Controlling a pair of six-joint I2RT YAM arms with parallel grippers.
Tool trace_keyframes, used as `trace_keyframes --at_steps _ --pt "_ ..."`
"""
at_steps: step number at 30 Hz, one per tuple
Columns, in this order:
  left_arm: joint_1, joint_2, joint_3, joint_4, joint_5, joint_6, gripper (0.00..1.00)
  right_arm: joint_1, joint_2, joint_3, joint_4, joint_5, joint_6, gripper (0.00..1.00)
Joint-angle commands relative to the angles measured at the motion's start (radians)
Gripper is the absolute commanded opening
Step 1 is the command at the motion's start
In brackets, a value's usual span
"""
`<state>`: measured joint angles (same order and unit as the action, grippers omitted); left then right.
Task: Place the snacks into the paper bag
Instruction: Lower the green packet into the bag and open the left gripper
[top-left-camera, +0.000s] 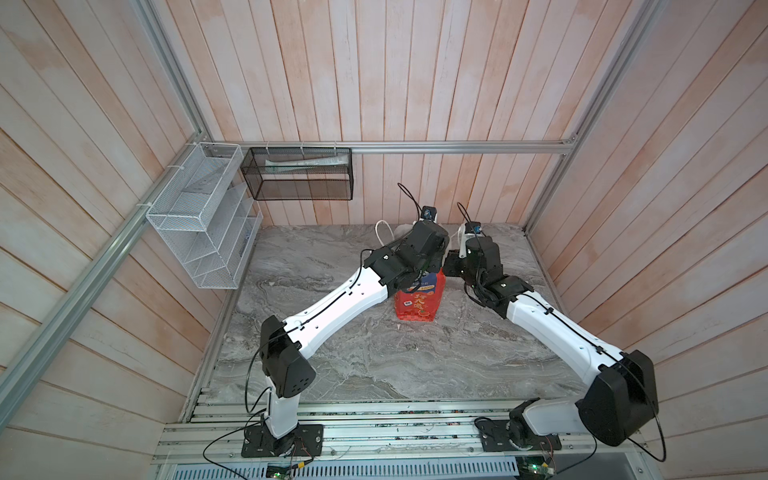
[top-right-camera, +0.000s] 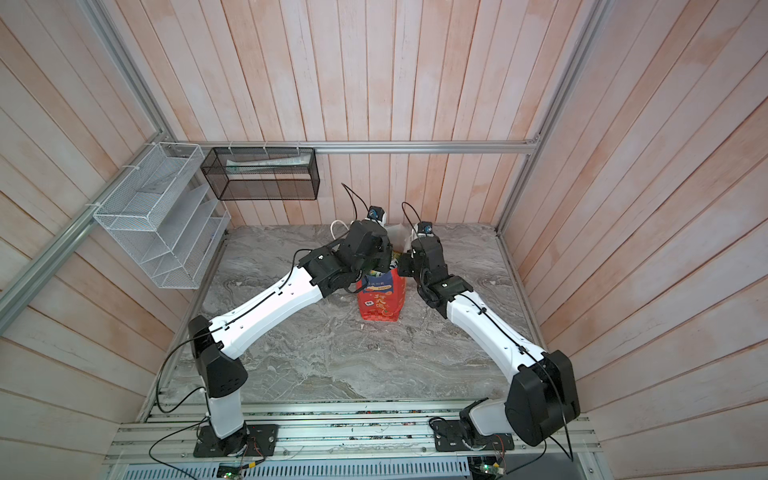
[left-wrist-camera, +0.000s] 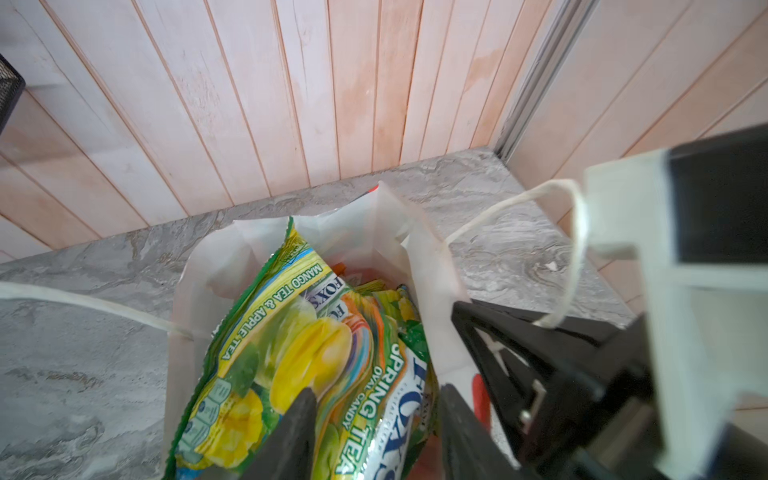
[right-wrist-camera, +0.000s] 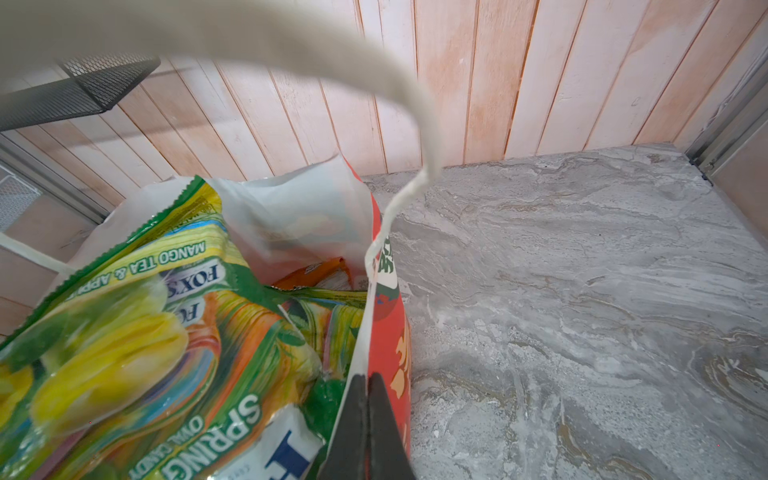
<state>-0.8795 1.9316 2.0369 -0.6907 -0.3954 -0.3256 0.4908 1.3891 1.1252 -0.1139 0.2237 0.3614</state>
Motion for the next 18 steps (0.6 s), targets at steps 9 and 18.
trace_keyframes --at_steps 9,18 --pt "0.099 0.258 0.312 -0.234 0.177 0.004 0.52 0.012 -0.018 -0.011 -0.029 0.011 -0.016 0.00" --pt "0.074 0.318 0.281 -0.242 0.416 0.000 0.51 0.011 -0.021 -0.013 -0.028 0.012 -0.016 0.00"
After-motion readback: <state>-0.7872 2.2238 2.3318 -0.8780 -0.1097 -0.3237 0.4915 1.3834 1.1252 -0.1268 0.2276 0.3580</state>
